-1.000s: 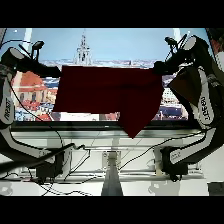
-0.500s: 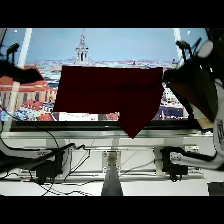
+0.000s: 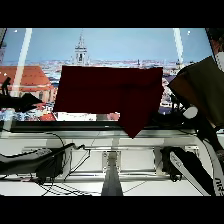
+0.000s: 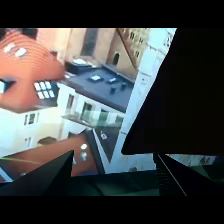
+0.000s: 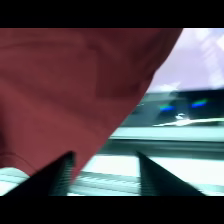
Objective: Fold the clothes and pants, and hang the long-sleeved shirts on hangers.
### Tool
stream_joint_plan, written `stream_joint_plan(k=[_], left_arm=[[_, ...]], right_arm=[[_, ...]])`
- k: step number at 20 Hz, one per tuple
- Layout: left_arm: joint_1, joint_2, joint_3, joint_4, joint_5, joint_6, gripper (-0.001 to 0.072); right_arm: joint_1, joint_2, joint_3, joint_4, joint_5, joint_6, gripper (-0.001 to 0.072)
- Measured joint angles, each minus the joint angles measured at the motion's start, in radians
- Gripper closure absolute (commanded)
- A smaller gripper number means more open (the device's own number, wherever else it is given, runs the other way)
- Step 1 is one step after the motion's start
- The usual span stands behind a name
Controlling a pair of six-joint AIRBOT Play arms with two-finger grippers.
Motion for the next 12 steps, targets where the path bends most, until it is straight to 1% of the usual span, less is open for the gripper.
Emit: stream_joint_plan(k=[4,7,8,9,10,12], left_arm=[[-0.019,0.009,-0.101,-0.054,0.053,0.010,0.0169],[-0.060,0.010,-0.147,-0.069,0.096,0.015,0.0169],[-0.075,0.011,-0.157,-0.074,0.105,0.017,0.0169],[-0.092,0.012,-0.164,-0.079,0.111,0.018,0.0169],[-0.107,0.012,-0.170,-0.082,0.117,0.018,0.0170],[-0.139,0.012,-0.177,-0.084,0.130,0.018,0.0169]], right_arm=[[0.002,-0.003,-0.089,0.117,-0.111,0.015,0.0327],[0.002,-0.030,-0.109,0.171,-0.154,0.015,0.0332],[0.002,-0.039,-0.112,0.182,-0.158,0.008,0.0345],[0.002,-0.047,-0.115,0.190,-0.160,-0.006,0.0440],[0.002,-0.052,-0.117,0.192,-0.159,-0.024,0.0516],[0.002,-0.059,-0.121,0.192,-0.146,-0.063,0.0527]])
